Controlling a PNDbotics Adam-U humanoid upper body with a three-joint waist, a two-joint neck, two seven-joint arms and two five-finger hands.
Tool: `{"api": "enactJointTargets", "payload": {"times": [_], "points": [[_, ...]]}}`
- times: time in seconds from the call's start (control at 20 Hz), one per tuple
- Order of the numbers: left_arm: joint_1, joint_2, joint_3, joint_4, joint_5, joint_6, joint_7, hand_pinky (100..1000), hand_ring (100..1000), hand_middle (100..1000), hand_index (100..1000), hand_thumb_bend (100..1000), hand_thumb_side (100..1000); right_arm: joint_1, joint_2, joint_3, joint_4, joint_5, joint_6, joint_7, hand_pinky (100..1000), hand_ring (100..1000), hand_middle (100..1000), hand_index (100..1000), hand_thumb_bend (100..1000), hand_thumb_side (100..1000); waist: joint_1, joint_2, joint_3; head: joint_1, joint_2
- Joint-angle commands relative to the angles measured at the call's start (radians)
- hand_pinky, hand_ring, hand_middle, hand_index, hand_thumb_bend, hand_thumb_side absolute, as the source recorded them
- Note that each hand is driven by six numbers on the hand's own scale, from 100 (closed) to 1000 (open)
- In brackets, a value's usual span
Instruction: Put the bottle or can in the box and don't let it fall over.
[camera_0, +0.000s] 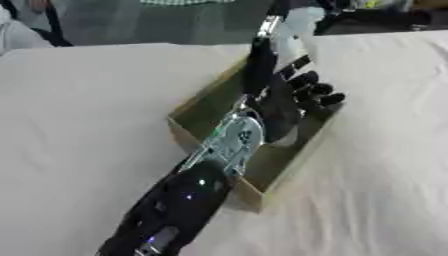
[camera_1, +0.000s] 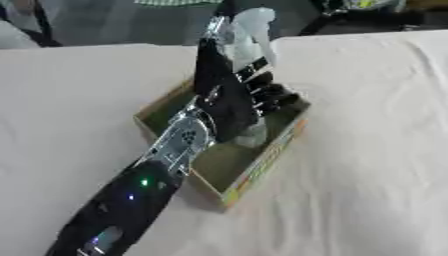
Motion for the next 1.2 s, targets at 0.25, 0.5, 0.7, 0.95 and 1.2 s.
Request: {"api": "enactJointTargets", "payload": {"times": [0.25, 0.5, 0.7, 0.95, 1.2], "points": [[0.010, -0.004, -0.023, -0.014, 0.007, 0.023, -0.011, 657, 380, 268, 1000, 681, 773, -0.012, -0.030, -0.012, -0.007, -0.006, -0.001, -0.006, 800, 732, 724, 887, 100, 802, -0.004, -0.016, 0.012, -0.015, 0.001], [0.024, 0.005, -0.041, -0.051, 0.026, 0.045, -0.010, 658, 381, 268, 1000, 680, 773, -0.008, -0.035, -0.014, -0.005, -0.004, -0.002, -0.006, 801, 732, 724, 887, 100, 802, -0.002, -0.022, 0.021, -0.028, 0.006], [0.034, 0.026, -0.057, -0.119, 0.046, 0.069, -0.004, 666, 383, 271, 1000, 674, 776, 0.000, -0.043, -0.016, -0.004, -0.003, -0.003, -0.007, 801, 732, 724, 888, 100, 802, 0.002, -0.029, 0.036, -0.042, 0.012], [0.060, 0.073, -0.065, -0.230, 0.074, 0.093, 0.018, 673, 387, 275, 1000, 666, 771, 0.012, -0.053, -0.019, -0.006, -0.002, -0.005, -0.009, 801, 733, 725, 888, 100, 802, 0.008, -0.038, 0.057, -0.062, 0.024], [0.082, 0.123, -0.050, -0.353, 0.110, 0.105, 0.053, 678, 390, 280, 1000, 662, 765, 0.025, -0.061, -0.025, -0.007, -0.003, -0.005, -0.015, 801, 734, 725, 888, 100, 803, 0.009, -0.045, 0.072, -0.074, 0.023]]}}
